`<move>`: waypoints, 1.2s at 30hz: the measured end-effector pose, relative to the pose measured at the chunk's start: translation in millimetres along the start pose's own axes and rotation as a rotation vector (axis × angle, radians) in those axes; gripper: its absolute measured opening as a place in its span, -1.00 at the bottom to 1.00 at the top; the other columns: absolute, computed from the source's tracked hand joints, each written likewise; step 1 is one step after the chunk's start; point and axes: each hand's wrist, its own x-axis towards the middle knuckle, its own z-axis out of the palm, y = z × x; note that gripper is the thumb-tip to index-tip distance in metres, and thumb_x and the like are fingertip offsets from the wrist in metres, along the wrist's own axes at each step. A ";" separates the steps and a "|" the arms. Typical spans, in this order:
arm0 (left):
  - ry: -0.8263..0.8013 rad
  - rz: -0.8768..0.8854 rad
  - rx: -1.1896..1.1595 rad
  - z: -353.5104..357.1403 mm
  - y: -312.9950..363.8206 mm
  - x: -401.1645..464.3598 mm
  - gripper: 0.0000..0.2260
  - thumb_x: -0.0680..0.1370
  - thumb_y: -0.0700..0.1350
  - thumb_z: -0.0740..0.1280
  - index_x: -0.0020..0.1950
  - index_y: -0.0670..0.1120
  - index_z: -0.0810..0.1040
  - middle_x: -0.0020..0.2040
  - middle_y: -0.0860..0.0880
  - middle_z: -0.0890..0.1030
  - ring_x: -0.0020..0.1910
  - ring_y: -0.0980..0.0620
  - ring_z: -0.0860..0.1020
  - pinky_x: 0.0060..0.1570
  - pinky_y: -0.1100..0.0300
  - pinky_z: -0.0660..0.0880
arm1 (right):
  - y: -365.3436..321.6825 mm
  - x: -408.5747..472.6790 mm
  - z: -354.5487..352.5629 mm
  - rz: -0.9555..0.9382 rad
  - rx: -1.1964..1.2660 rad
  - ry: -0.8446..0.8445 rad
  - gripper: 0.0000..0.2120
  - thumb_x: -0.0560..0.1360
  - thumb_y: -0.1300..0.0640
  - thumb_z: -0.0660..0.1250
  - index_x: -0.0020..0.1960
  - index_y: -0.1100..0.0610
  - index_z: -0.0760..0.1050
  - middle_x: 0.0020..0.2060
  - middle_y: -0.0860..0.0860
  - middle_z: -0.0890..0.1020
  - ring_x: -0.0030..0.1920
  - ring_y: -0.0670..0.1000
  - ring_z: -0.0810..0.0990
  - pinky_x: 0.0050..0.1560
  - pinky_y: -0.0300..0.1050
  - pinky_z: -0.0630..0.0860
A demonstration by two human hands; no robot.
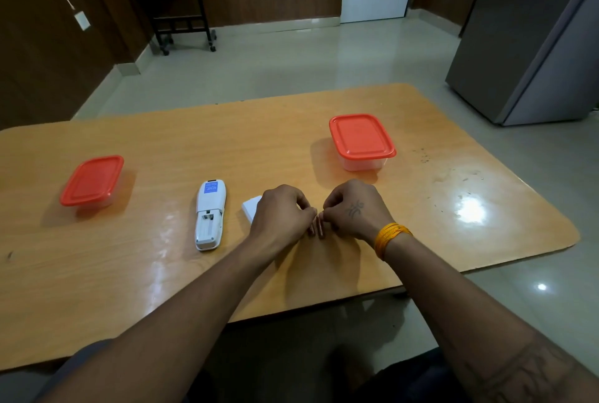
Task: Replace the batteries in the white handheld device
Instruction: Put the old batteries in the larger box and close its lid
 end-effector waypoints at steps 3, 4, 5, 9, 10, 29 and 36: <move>0.033 0.007 0.024 0.4 0.5 -1.1 -0.84 0.54 0.02 0.47 -0.05 -0.05 0.76 -0.09 0.01 0.73 -0.02 0.00 0.68 -0.10 0.15 0.54 | 1.9 0.5 -1.2 -0.016 -0.002 0.026 -0.93 0.41 0.09 0.55 -0.15 0.09 0.76 -0.20 0.05 0.76 -0.05 0.09 0.71 -0.02 -0.01 0.68; 0.052 0.015 0.036 0.3 1.1 -2.1 -0.81 0.55 0.04 0.47 -0.01 -0.06 0.76 -0.04 0.00 0.73 0.01 0.01 0.66 -0.10 0.17 0.49 | 2.6 0.7 -1.8 -0.022 0.006 0.037 -0.92 0.42 0.09 0.54 -0.14 0.09 0.76 -0.21 0.05 0.75 -0.07 0.10 0.72 -0.03 0.00 0.68; 0.074 0.028 0.044 0.2 2.0 -2.8 -0.79 0.56 0.05 0.46 0.02 -0.06 0.76 0.00 -0.01 0.73 0.02 0.01 0.65 -0.09 0.18 0.48 | 3.1 1.4 -2.7 -0.030 0.014 0.051 -0.91 0.43 0.07 0.54 -0.14 0.09 0.75 -0.22 0.04 0.75 -0.10 0.09 0.72 -0.03 0.01 0.69; 0.180 0.113 0.033 -8.6 10.6 -1.7 -0.74 0.60 0.05 0.44 0.15 -0.08 0.75 0.03 -0.02 0.75 -0.08 0.08 0.62 -0.18 0.24 0.45 | 7.3 6.5 -7.2 -0.064 0.067 0.145 -0.86 0.46 0.00 0.54 -0.10 0.07 0.72 -0.22 0.01 0.73 -0.15 0.06 0.73 -0.04 0.07 0.71; 0.196 0.141 0.006 -11.0 12.8 -0.1 -0.74 0.60 0.04 0.43 0.17 -0.09 0.74 0.04 -0.02 0.75 -0.05 0.08 0.63 -0.14 0.23 0.50 | 8.8 8.1 -8.7 -0.080 0.082 0.175 -0.86 0.46 0.00 0.53 -0.09 0.06 0.71 -0.23 0.00 0.73 -0.17 0.06 0.72 -0.05 0.07 0.71; 0.090 -0.211 -0.718 50.4 78.7 87.6 -0.79 0.51 0.08 0.43 0.00 -0.01 0.73 -0.01 -0.03 0.75 -0.04 -0.08 0.65 0.01 -0.01 0.60 | 69.4 56.6 -45.0 -0.040 -0.070 0.486 -0.66 0.47 0.27 0.39 0.23 0.07 0.59 0.05 0.14 0.63 0.00 0.21 0.63 0.06 0.12 0.61; 0.149 -0.230 -0.944 30.1 71.6 78.2 -0.82 0.68 0.06 0.29 0.14 0.02 0.64 0.03 0.00 0.68 0.04 -0.03 0.64 0.14 -0.03 0.61 | 49.5 46.9 -40.9 -0.286 -0.091 0.601 -0.85 0.60 0.17 0.39 0.16 0.08 0.56 -0.01 0.10 0.59 -0.12 0.20 0.61 -0.17 0.13 0.62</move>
